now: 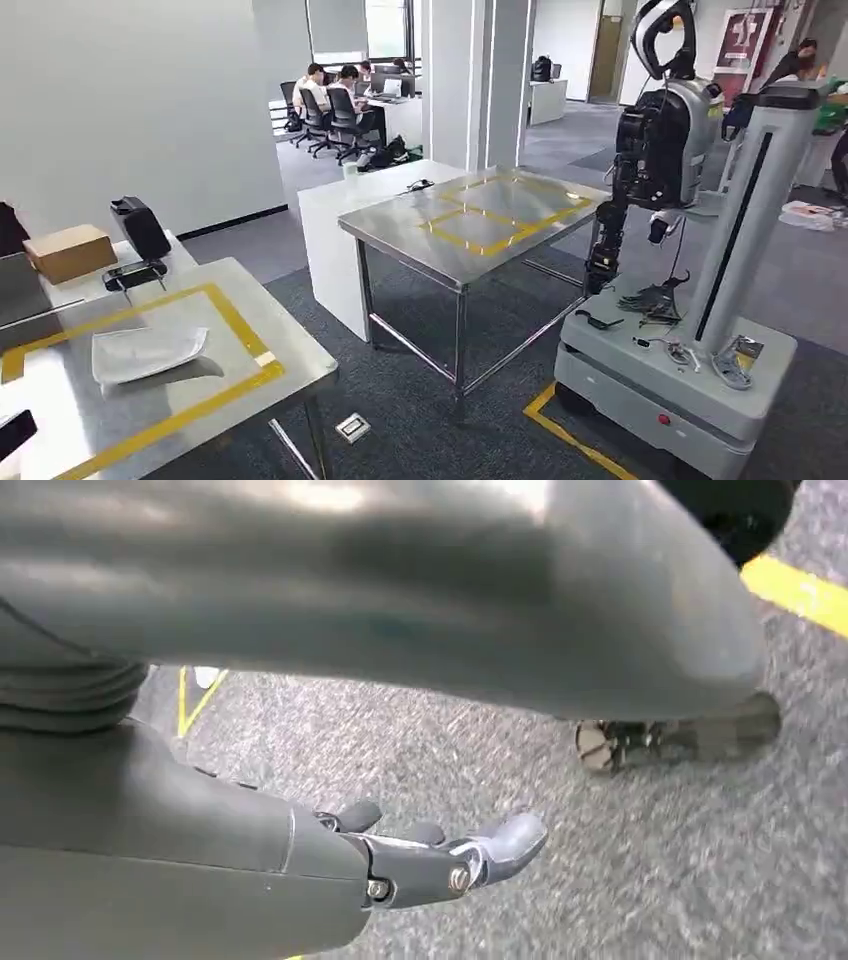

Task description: Take the parts from the cabinet and place them on the table.

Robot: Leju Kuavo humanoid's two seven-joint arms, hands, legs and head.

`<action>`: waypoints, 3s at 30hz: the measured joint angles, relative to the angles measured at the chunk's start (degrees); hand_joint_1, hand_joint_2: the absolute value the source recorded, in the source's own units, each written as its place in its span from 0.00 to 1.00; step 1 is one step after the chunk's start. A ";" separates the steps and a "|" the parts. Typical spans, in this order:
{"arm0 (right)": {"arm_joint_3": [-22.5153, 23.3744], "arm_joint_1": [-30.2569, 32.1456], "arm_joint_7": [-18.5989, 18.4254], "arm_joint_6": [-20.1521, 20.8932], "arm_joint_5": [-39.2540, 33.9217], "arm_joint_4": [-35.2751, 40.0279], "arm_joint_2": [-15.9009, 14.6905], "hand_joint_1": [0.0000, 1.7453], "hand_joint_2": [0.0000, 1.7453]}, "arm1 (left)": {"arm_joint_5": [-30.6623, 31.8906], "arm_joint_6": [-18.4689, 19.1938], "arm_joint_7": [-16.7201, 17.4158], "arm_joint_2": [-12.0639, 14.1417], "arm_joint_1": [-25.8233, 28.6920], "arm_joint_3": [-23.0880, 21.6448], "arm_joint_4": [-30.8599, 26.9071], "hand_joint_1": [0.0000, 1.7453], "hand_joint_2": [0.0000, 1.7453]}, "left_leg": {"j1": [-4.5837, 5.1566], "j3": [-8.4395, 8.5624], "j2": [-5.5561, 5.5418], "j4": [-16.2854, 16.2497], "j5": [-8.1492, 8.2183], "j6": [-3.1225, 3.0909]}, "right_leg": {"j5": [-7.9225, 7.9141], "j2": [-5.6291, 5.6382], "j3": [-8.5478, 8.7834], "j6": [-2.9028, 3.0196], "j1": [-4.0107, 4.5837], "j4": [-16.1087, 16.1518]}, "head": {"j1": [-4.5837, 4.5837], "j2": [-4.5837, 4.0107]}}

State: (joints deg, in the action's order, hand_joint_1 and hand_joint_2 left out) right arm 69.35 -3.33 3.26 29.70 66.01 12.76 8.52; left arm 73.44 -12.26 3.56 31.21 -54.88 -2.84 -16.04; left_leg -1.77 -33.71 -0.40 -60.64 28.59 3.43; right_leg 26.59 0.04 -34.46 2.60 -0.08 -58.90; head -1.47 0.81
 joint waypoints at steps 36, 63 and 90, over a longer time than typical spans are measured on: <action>0.04 -0.47 -0.83 0.00 1.55 0.02 -0.04 0.00 0.00 | 1.57 -0.42 1.95 0.72 1.60 1.84 0.33 1.00 1.00 | 0.03 -9.69 0.02 -14.79 3.46 0.43 | 0.19 -1.51 0.77 0.65 0.27 0.29 | 0.07 0.00; 0.09 -0.49 -0.13 0.00 0.76 0.02 -0.09 0.00 0.00 | 2.86 -0.24 0.52 -0.92 0.39 2.73 -0.07 1.00 1.00 | 0.18 -1.92 -4.67 3.25 -5.19 -3.18 | 0.35 2.28 1.65 -1.36 0.42 0.87 | 0.16 0.02; 0.31 -0.79 0.13 -0.02 1.38 0.02 -0.02 0.00 0.00 | 5.58 2.52 -10.73 -12.90 -7.63 2.29 -1.84 1.00 1.00 | 0.39 -1.58 -3.94 4.15 -5.75 -2.80 | 0.25 2.60 1.54 -2.25 0.42 1.23 | 0.13 0.00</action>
State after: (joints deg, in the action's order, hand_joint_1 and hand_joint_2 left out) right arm 69.66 -4.13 3.39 29.68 67.38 12.79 8.50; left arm 79.01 -9.75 -7.17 18.31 -62.51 -0.55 -17.88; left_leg -1.38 -35.29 -4.33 -56.48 22.84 0.62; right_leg 26.84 2.64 -32.92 0.35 0.33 -57.67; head -1.33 0.81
